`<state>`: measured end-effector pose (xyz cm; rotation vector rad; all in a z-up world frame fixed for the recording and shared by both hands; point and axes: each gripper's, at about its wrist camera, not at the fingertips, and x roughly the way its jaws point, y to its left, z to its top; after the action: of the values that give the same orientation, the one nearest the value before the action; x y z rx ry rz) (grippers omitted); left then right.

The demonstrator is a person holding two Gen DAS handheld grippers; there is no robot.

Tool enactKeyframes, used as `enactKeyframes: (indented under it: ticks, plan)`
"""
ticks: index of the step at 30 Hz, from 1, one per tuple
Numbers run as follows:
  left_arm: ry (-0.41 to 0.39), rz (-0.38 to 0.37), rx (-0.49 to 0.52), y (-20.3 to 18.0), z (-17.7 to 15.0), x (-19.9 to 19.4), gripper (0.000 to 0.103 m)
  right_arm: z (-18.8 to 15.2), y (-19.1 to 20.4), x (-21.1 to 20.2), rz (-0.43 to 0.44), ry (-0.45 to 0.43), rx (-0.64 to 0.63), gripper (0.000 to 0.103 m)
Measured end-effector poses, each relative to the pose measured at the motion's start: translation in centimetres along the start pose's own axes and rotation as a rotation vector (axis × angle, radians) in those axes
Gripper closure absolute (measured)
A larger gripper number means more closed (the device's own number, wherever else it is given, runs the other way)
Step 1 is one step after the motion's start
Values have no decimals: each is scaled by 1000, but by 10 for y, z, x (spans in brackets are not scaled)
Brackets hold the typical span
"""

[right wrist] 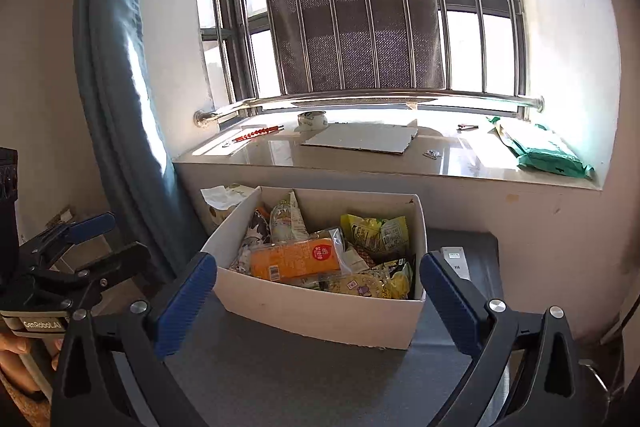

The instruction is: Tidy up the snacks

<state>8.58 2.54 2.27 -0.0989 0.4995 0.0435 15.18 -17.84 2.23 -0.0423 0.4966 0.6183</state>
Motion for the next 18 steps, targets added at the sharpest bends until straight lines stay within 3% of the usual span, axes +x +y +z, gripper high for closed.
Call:
enactKeyframes:
  ticks: [6,12,15,18]
  plan:
    - [29,-15,-15,-9,-35,-36,0,-43,16,-48,-72,19,-9,0]
    - [66,-21,-44,-15,-63,-58,0,-78,13,-76,-70,79,120,0]
    - [69,-42,-64,-16,-70,-64,0,-90,23,-83,-95,94,93,0]
    - [57,-13,-45,-18,-69,-70,0,-93,29,-88,-83,96,69,0]
